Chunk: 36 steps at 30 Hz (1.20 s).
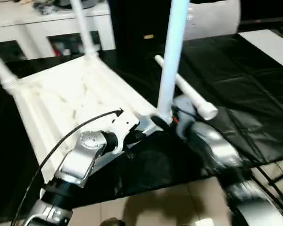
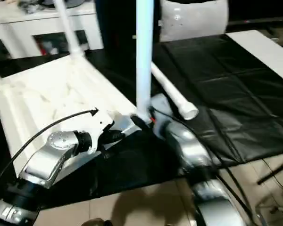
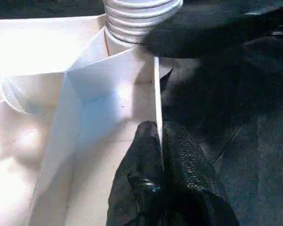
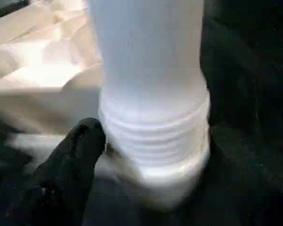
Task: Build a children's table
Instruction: Rotate leg to tighten
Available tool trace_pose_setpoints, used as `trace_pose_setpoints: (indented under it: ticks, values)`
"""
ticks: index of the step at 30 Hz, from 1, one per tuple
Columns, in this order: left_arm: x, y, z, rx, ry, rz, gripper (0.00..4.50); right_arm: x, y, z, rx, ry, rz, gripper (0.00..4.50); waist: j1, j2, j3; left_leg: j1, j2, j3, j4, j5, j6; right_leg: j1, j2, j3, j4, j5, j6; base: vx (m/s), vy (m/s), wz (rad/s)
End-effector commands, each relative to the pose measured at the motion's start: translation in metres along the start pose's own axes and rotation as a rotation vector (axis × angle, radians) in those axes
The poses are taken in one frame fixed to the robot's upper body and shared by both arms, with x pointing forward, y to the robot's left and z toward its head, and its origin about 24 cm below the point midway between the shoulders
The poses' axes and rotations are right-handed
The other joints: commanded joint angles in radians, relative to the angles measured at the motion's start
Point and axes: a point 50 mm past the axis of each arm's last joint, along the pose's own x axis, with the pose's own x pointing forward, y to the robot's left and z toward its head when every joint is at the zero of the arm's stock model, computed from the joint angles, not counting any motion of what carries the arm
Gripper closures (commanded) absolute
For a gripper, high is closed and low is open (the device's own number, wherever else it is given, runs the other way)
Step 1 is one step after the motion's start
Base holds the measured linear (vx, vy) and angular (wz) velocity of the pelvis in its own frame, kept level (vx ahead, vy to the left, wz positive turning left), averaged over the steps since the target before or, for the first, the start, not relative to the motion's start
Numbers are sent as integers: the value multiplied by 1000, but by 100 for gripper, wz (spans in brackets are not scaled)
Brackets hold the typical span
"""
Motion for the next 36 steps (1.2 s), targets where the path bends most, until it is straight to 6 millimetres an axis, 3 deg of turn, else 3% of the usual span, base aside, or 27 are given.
trace_pose_setpoints:
  ticks: [1, 3, 6, 11, 15, 21, 24, 28, 36]
  values:
    - [-4, 6, 18, 68, -82, -21, 450, -5, 2, 5, -32, -28, 46, 28, 1, 0, -74, 14, 55, -14, -58, -82, 110, 54, -70, 55, -63, 161, -263, 0, 0, 0]
    - [-5, 6, 15, 84, -70, -39, 450, -12, -2, 6, -48, -33, 50, 5, -1, -1, -73, 13, 54, -13, -60, -99, 102, 54, -70, 56, -66, 125, -264, 0, 0, 0]
    - [-6, 6, 13, 124, -59, -100, 450, -25, -10, 12, -74, -48, 71, 5, -2, 0, -73, 15, 55, -13, -61, -114, 98, 52, -70, 57, -69, 93, -265, 0, 0, 0]
    - [-13, 6, 3, 275, 27, -269, 450, -51, -20, 28, -152, -10, 233, 5, 14, -1, -76, 16, 54, -9, -52, -79, 128, 49, -68, 58, -64, 122, -262, 0, 0, 0]
    - [-13, 6, 3, 296, 31, -307, 450, -54, -17, 29, -201, 30, 307, 5, 26, -2, -79, 16, 56, -7, -48, -54, 142, 44, -69, 56, -58, 144, -274, 0, 0, 0]
    - [-15, 7, 2, 375, 75, -415, 450, -51, -8, 27, -270, 97, 453, 5, 38, -6, -82, 14, 57, -8, -42, -34, 161, 43, -71, 55, -53, 143, -282, 0, 0, 0]
    - [-15, 7, 3, 389, 78, -447, 450, -43, -8, 26, -272, 107, 453, 21, 38, -7, -81, 12, 56, -7, -44, -53, 144, 42, -72, 56, -53, 110, -284, 0, 0, 0]
    - [-15, 9, 3, 400, 83, -452, 450, -37, -7, 28, -255, 94, 455, 68, 45, -6, -85, 9, 57, -7, -36, -26, 148, 35, -71, 57, -43, 146, -292, 0, 0, 0]
    - [-15, 12, 2, 410, 89, -462, 450, -28, -5, 27, -247, 91, 485, 139, 43, -3, -84, 11, 57, -6, -42, -88, 118, 35, -72, 58, -48, 96, -290, 0, 0, 0]
